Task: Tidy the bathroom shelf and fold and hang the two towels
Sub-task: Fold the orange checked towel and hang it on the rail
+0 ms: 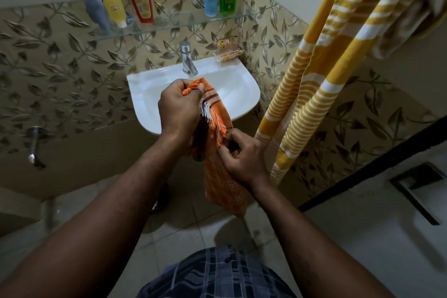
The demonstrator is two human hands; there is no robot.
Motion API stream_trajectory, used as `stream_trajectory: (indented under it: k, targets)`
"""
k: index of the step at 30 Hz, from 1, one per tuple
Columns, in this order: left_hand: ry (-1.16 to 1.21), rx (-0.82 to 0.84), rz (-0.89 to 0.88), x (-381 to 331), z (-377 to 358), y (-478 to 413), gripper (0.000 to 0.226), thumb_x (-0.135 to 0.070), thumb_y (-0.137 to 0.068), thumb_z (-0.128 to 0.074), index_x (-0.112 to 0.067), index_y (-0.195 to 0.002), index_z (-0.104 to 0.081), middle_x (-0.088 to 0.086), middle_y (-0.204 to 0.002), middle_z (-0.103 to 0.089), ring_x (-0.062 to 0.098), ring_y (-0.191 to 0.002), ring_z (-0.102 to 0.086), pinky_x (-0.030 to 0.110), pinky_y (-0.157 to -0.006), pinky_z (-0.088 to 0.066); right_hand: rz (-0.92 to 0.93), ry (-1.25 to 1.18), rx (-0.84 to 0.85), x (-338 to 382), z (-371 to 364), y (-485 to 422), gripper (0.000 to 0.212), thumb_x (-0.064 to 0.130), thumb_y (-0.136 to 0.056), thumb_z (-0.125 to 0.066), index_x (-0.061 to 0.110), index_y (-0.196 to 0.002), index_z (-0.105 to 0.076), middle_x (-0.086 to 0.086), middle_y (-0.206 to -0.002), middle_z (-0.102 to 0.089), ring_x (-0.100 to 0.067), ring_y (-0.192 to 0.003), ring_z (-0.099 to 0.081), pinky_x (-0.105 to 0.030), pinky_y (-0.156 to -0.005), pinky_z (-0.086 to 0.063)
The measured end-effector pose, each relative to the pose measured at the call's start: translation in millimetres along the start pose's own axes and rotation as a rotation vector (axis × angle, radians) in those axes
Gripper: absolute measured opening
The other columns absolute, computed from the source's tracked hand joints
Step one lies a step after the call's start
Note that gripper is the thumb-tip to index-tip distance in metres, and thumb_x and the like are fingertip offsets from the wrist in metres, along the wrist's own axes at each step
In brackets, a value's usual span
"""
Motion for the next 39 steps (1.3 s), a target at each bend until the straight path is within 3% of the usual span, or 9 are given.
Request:
stream_trajectory:
  k: [4,10,16,21,25,28,31,37,39]
  targets:
    - [0.02,0.006,0.013,-2,2,-1,0.013,-0.027,-0.097,-0.069,-0.024,-0.085,-0.07,0.002,-0.087,-0.076,0.026,-0.086,-0.076,0.051,-0.081,-0.064,0.011,-0.069,-0.042,6,3,4,0.017,0.018,-0.086,-0.074,0.01,-0.08,-0.059,0.003,-0.071,-0.057,-0.014,-0.063,-0.054,-0.032,-0.057,-0.045]
    - [0.119,0.103,0.04,-9,-1,-1,0.011,-0.023,-0.092,-0.071,-0.024,-0.081,-0.071,0.003,-0.082,-0.073,0.03,-0.083,-0.074,0.059,-0.082,-0.063,-0.159,0.089,-0.01,-23,-8,3,0.06,0.06,-0.079,-0.072,0.013,-0.115,-0.063,0.001,-0.108,-0.061,-0.017,-0.096,-0.062,-0.031,-0.081,-0.054]
    - [0.126,0.136,0.005,-16,2,-2,0.007,-0.028,-0.088,-0.071,-0.023,-0.083,-0.072,0.009,-0.087,-0.075,0.04,-0.09,-0.074,0.064,-0.082,-0.061,-0.141,-0.027,0.037,-28,-5,-12,0.016,0.011,-0.081,-0.081,0.021,-0.087,-0.069,0.007,-0.085,-0.066,-0.007,-0.075,-0.06,-0.023,-0.065,-0.046]
    - [0.132,0.085,0.016,-17,10,-6,0.008,-0.031,-0.086,-0.072,-0.027,-0.08,-0.073,0.009,-0.086,-0.075,0.044,-0.091,-0.074,0.067,-0.078,-0.06,-0.201,-0.169,0.084,-21,-5,-12,0.017,0.028,-0.079,-0.08,0.029,-0.079,-0.063,0.01,-0.077,-0.067,-0.007,-0.07,-0.061,-0.031,-0.061,-0.049]
    - [0.174,0.116,0.038,-18,7,1,0.007,-0.021,-0.093,-0.071,-0.018,-0.087,-0.072,0.008,-0.083,-0.074,0.032,-0.08,-0.074,0.06,-0.08,-0.063,-0.272,-0.195,0.07,-24,-11,-9,0.018,0.042,-0.097,-0.064,0.025,-0.099,-0.069,0.005,-0.088,-0.073,-0.018,-0.081,-0.07,-0.049,-0.072,-0.057]
    - [0.23,0.134,0.065,-22,7,3,0.007,-0.01,-0.099,-0.067,-0.01,-0.092,-0.07,0.006,-0.078,-0.071,0.022,-0.07,-0.071,0.045,-0.07,-0.061,-0.23,-0.051,-0.011,-22,-9,-10,0.024,0.024,-0.092,-0.074,0.019,-0.114,-0.068,0.003,-0.099,-0.075,-0.013,-0.087,-0.071,-0.037,-0.079,-0.06]
    - [0.26,0.166,0.061,-32,8,7,0.004,-0.008,-0.099,-0.065,-0.006,-0.1,-0.068,0.006,-0.079,-0.07,0.018,-0.066,-0.07,0.034,-0.06,-0.057,-0.168,0.062,-0.034,-13,-10,-15,0.047,0.042,-0.086,-0.084,0.015,-0.118,-0.064,-0.003,-0.104,-0.073,-0.015,-0.089,-0.069,-0.018,-0.071,-0.048]
    - [0.279,0.191,0.022,-45,11,9,0.012,-0.011,-0.1,-0.065,-0.016,-0.091,-0.07,0.004,-0.084,-0.074,0.023,-0.077,-0.073,0.041,-0.069,-0.061,-0.103,0.296,-0.199,0,-11,-28,0.023,0.025,-0.091,-0.077,0.011,-0.106,-0.068,-0.006,-0.097,-0.068,-0.023,-0.082,-0.066,-0.023,-0.065,-0.035]
    - [0.254,0.142,0.007,-43,15,7,0.014,-0.012,-0.101,-0.065,-0.017,-0.089,-0.069,0.003,-0.083,-0.073,0.024,-0.079,-0.071,0.047,-0.075,-0.063,-0.089,0.237,-0.204,2,-11,-29,0.014,0.02,-0.092,-0.073,0.012,-0.103,-0.07,-0.005,-0.096,-0.069,-0.019,-0.082,-0.064,-0.028,-0.065,-0.044]
Point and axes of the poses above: each hand's wrist, its own y-axis away from the middle knuckle, its own z-axis out of the back of the hand, x = y × z, the point moved 4 cm from there along -y, towards the middle knuckle
